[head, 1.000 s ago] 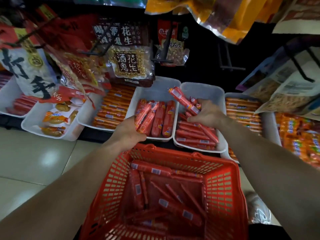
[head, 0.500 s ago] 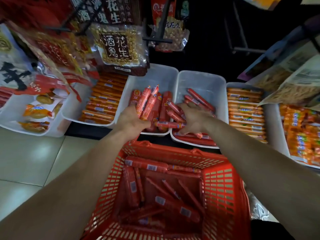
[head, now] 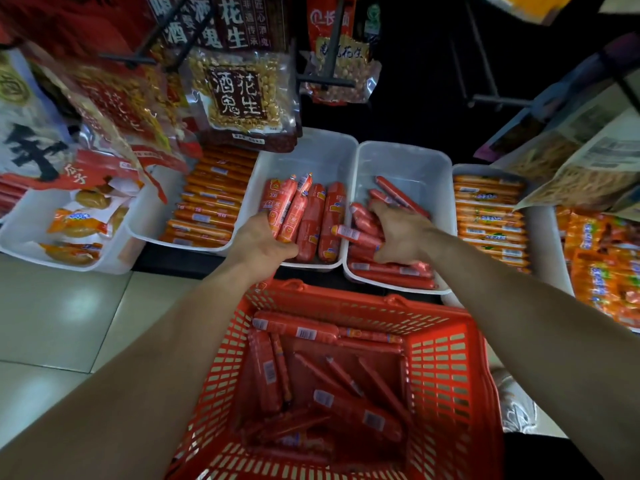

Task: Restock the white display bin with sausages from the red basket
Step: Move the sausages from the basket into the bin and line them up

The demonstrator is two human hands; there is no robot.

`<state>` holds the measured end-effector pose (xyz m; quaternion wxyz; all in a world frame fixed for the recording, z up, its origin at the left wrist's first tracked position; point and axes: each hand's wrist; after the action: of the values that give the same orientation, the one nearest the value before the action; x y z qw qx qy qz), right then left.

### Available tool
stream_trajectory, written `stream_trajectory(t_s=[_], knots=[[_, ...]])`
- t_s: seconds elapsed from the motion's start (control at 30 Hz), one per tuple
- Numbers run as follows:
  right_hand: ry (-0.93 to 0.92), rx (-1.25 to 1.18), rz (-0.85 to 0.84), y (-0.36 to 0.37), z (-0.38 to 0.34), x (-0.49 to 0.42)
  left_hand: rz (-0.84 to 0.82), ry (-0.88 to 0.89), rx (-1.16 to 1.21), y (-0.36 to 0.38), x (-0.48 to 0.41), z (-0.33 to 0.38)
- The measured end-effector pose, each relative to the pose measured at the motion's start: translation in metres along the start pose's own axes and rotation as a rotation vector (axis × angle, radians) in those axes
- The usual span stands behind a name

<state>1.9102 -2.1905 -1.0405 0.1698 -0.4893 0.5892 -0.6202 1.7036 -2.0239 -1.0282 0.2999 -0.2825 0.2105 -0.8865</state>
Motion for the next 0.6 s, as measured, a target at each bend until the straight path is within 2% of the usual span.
stream_trajectory(t_s=[0.1, 0.2, 0.3, 0.4, 0.5, 0.6], knots=[[0.005, 0.139, 0.041, -0.007, 0.003, -0.004, -0.002, -0.004, -0.016, 0.002, 0.002, -0.002], [0.012, 0.277, -0.08, 0.0, 0.002, -0.007, -0.005, -0.016, -0.019, 0.003, 0.004, -0.006], [0.009, 0.149, -0.181, 0.006, 0.001, -0.007, -0.006, -0.021, -0.033, 0.003, 0.003, -0.007], [0.038, -0.013, -0.094, 0.01, 0.004, 0.0, -0.005, -0.023, -0.047, 0.004, 0.004, -0.006], [0.157, -0.13, -0.032, 0.021, 0.019, 0.01, -0.016, -0.018, -0.046, 0.008, 0.003, -0.004], [0.227, -0.123, -0.138, 0.036, 0.032, 0.017, -0.023, -0.027, -0.038, 0.013, 0.0, -0.001]])
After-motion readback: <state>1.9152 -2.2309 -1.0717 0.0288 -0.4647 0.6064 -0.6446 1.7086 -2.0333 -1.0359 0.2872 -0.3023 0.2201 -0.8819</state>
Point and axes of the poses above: each hand's wrist, its own x-axis away from the middle knuckle, its own y-axis out of the palm, z = x × y, and after that the axes turned 5 degrees about x, right-handed
